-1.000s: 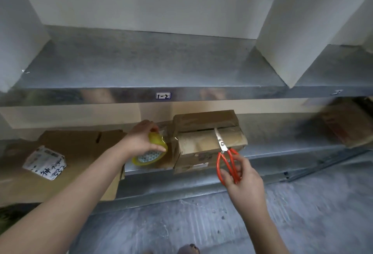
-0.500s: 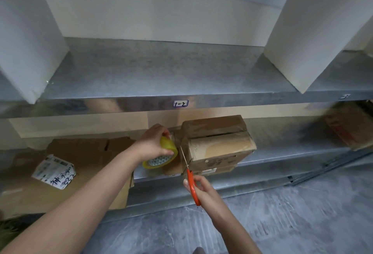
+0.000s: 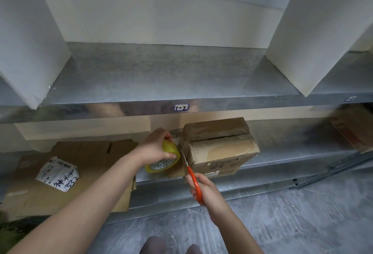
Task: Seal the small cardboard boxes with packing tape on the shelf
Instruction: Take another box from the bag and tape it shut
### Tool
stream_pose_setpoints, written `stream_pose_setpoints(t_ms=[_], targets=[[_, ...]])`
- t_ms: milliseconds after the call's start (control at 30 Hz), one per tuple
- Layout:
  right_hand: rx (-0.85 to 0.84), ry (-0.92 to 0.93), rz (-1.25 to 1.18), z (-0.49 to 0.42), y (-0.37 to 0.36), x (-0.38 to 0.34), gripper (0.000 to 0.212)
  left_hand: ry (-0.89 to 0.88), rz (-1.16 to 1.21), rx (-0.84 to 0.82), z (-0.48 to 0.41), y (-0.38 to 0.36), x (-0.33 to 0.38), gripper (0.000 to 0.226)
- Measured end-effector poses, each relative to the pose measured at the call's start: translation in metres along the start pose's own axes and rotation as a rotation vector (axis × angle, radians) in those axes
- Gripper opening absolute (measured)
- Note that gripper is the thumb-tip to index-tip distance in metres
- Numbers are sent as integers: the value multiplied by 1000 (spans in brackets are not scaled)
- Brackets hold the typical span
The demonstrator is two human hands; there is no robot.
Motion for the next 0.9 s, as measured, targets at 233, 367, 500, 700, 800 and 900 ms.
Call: stream_pose_setpoints(t_ms=[233,367,500,700,800,900], targets=[[31,7,-8,-5,5,-1,18,-9,-8,19,-1,-1,4,53],[73,19,54,-8,7,0,17,-15,-21,9,0,-3,5,52],[90,27,56,-12,14,-1,16,-23,-24,6,-2,-5,5,49],[141,243,357,-8,20,-3,33,-40,-24,40,-6,-6,0,47],[184,423,607,-3,24,-2,58,-41,-54,48,-6,-10,-3,47],[314,626,944,4,34,-5,68,-38,-53,59,-6,-13,-4,47]])
Point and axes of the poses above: each hand's wrist, its own z-axis away from the middle knuckle, its own y-axis out of the back of the hand, x = y × z, the point moved 3 cm from there along -z, towards the middle knuckle, and after that the axes turned 14 degrees about x, right-handed, at the moved point
